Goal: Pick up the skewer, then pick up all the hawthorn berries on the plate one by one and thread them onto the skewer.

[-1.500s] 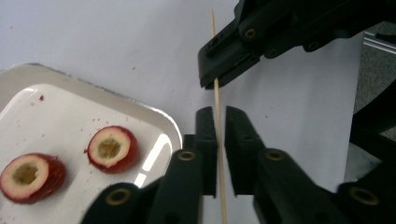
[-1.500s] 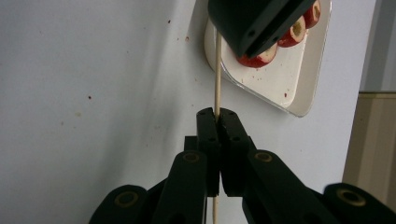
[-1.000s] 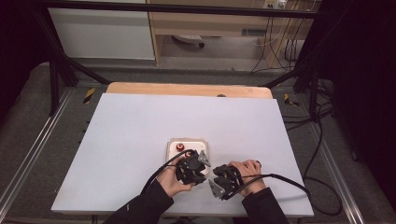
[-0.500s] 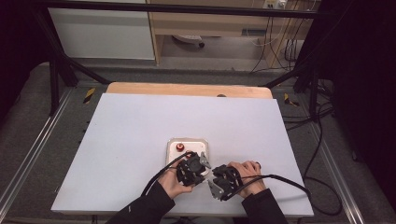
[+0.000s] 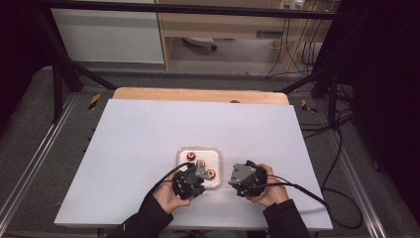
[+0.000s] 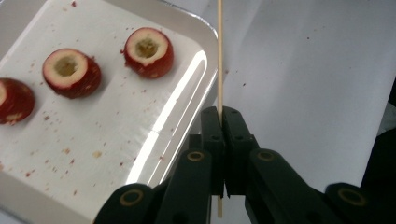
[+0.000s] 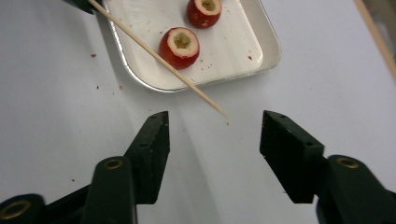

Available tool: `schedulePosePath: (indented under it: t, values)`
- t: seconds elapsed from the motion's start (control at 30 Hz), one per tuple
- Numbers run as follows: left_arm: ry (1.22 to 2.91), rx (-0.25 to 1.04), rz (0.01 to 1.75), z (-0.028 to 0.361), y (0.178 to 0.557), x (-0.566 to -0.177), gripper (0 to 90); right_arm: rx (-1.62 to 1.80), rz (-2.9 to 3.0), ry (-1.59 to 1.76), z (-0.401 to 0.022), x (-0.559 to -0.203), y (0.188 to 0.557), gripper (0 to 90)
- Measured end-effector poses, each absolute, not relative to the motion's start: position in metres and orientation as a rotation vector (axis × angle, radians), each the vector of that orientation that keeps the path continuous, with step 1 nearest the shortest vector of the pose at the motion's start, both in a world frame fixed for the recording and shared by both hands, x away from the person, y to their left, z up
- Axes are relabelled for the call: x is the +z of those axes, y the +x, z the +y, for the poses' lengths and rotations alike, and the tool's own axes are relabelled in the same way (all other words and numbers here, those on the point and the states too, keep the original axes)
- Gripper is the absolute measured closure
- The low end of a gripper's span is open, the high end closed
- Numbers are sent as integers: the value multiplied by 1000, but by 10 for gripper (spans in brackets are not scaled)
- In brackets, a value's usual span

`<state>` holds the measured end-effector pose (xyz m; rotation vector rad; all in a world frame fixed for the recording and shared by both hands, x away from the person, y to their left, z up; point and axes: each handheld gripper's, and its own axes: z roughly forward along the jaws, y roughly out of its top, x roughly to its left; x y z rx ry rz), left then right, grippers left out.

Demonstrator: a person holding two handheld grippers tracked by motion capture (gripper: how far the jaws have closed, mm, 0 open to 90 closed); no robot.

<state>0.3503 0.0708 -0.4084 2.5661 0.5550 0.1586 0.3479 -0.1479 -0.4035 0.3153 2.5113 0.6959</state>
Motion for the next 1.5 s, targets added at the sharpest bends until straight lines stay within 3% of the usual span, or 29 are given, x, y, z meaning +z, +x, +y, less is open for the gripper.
schedulePosePath:
  t: [0.33, 0.9, 1.5]
  values:
    - [2442, 209, 619, 111, 343, -408, 884, 910, 2517, 725, -172, -409, 356, 269]
    - [2255, 266, 752, 171, 328, -423, 883, 961, 2495, 1028, -169, -405, 369, 51]
    - [2195, 267, 761, 182, 325, -431, 883, 993, 2538, 1060, -131, -396, 379, 55]
